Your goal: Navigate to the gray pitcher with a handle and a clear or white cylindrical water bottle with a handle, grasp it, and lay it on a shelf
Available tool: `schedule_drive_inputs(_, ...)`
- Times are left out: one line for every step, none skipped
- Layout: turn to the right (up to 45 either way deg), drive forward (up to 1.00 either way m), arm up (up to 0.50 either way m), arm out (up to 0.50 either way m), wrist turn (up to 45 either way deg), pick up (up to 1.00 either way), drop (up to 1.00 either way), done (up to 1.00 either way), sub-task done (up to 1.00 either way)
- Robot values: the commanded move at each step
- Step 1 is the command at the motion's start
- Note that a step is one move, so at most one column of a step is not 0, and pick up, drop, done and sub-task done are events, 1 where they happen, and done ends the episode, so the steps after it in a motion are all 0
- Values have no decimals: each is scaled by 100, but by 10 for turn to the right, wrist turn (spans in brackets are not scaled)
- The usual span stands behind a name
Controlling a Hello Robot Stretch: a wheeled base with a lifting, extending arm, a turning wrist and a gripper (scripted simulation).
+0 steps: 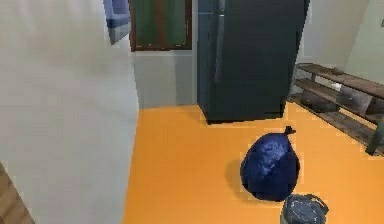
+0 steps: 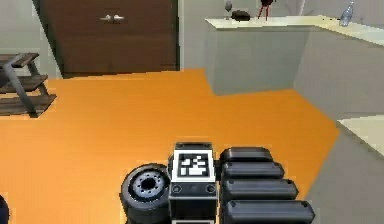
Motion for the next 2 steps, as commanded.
schedule_drive_inputs(0,5,0,0,0,0,0,0,0)
schedule_drive_inputs(450,0,0,0,0,0,0,0,0)
